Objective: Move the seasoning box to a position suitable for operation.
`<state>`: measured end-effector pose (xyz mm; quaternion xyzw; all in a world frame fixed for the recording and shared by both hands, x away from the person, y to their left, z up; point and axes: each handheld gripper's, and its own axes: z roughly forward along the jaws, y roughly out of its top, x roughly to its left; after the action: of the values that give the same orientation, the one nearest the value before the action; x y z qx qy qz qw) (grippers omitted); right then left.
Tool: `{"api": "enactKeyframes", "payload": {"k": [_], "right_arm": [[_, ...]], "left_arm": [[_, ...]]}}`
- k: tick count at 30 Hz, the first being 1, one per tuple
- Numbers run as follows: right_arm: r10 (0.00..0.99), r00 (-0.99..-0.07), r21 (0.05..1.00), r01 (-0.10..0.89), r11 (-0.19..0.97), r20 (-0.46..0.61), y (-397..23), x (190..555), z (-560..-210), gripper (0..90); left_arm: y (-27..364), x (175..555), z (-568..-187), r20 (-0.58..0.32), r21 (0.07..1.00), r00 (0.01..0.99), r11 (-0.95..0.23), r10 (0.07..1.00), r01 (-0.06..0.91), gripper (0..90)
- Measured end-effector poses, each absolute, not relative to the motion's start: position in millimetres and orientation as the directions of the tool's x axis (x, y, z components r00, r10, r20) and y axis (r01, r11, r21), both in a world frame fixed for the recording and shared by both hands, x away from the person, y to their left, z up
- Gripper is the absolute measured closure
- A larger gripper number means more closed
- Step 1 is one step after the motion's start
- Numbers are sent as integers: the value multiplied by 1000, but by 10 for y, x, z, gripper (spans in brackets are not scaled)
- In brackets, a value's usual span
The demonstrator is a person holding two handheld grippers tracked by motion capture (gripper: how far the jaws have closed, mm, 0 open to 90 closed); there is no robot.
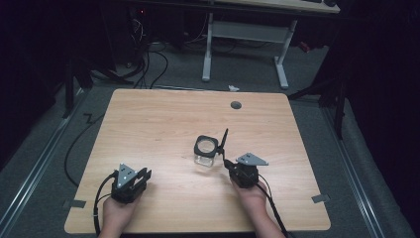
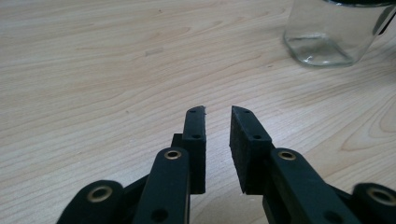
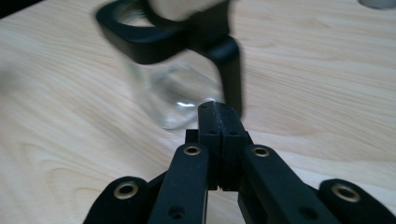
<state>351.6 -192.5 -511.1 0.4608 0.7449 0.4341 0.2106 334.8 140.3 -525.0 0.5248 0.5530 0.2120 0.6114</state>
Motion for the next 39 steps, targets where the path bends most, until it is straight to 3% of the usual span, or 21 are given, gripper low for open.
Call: {"api": "enactKeyframes", "payload": {"k": [5,15,23,25,33,39], "right_arm": [[869,-490,831,512,219,73,-1772,3663,-5160,900],[893,-440,824,538,176,97,-1957,3970,-5157,900],[900,-419,823,549,146,121,-1947,4432,-5142,900],[898,-419,832,541,127,136,-2002,4369,-5112,900],[886,-459,863,473,177,70,-2304,3548,-5012,900],[874,-485,858,466,216,43,-2329,3319,-5031,900]], "left_arm": [[1402,3327,-5223,-453,879,300,364,839,309,764],[1313,3358,-5282,-451,875,306,348,838,338,785],[1046,3660,-5344,-423,884,273,327,864,333,900],[932,3790,-5343,-433,883,258,349,863,315,900],[223,4332,-5284,-430,888,283,344,857,307,900],[34,4509,-5263,-423,886,304,321,853,334,900]]}}
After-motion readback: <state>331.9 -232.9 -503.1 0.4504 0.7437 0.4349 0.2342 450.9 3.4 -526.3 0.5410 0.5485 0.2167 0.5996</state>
